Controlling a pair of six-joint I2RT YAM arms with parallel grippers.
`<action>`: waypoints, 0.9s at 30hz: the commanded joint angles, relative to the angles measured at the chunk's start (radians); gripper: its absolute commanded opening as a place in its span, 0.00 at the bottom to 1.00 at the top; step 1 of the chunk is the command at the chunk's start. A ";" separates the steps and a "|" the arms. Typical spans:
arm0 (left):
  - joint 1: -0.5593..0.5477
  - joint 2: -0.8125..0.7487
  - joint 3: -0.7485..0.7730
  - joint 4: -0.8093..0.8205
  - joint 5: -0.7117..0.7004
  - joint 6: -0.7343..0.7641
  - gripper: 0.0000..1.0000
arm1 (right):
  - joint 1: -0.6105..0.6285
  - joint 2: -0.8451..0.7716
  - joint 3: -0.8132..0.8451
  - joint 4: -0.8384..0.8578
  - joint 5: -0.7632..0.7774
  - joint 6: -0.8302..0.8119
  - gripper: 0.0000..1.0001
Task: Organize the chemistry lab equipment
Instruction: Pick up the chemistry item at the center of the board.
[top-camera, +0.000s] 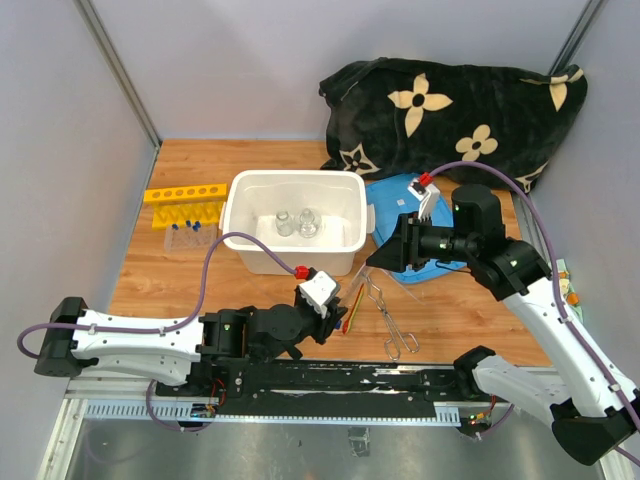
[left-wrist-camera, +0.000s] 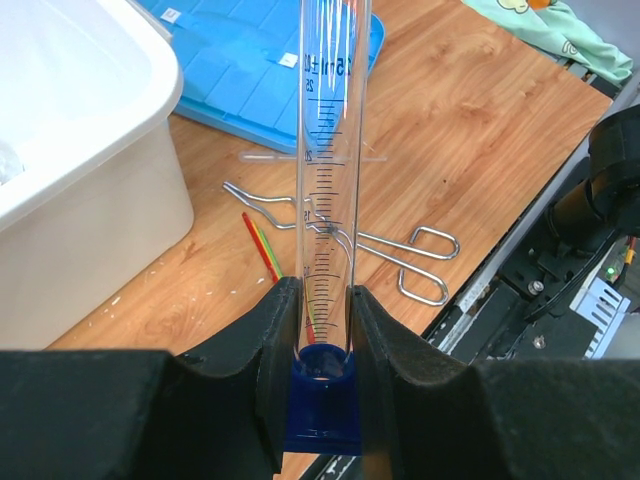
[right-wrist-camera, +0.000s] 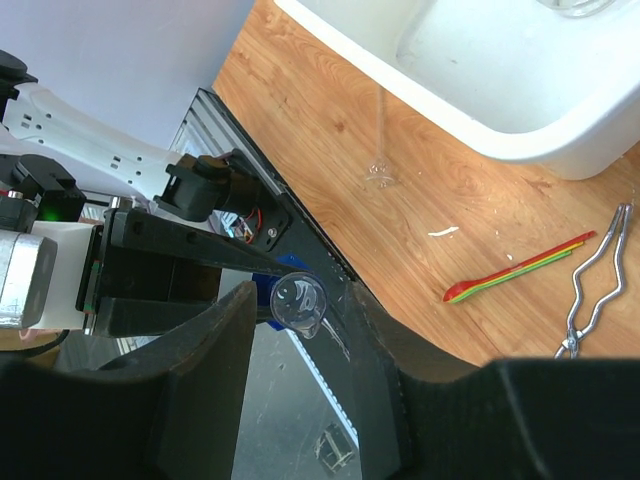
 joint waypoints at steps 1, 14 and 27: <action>-0.009 0.005 0.034 0.050 -0.015 0.010 0.31 | 0.013 -0.007 -0.015 0.036 -0.031 0.011 0.41; -0.009 0.020 0.039 0.049 -0.013 0.004 0.32 | 0.013 0.001 -0.031 0.048 -0.020 -0.003 0.12; -0.008 -0.015 0.060 0.014 -0.004 -0.042 0.99 | 0.013 0.007 0.004 0.006 0.012 -0.035 0.01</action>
